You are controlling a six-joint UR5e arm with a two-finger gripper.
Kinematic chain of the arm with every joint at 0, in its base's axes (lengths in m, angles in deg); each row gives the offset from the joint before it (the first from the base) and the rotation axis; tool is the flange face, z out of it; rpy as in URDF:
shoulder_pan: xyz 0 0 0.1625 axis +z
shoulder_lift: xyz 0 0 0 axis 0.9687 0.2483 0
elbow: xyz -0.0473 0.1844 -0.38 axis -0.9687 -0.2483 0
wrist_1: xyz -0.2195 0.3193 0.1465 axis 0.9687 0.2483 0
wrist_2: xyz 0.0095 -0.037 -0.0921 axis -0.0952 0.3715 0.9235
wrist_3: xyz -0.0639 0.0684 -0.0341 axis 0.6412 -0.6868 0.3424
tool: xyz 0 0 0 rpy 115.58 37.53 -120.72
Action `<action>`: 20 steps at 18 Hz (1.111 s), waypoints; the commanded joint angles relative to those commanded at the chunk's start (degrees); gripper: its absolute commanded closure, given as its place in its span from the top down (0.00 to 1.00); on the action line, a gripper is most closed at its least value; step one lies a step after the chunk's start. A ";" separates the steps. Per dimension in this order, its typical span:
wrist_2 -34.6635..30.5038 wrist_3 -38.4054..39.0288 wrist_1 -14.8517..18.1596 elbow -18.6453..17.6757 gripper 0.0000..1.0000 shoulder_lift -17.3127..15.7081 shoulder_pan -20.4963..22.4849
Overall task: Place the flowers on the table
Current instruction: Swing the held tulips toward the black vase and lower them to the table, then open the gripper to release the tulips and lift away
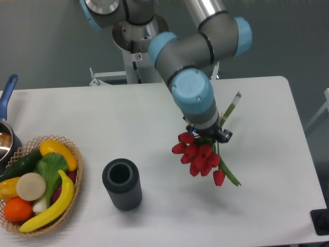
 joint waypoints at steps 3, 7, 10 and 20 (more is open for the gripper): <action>0.09 0.00 -0.09 0.26 0.40 2.55 0.09; 0.00 0.17 -0.09 0.44 0.40 5.10 0.00; 0.09 0.53 -0.96 0.53 0.40 6.24 0.00; 4.12 0.00 -2.99 0.70 1.00 5.37 1.14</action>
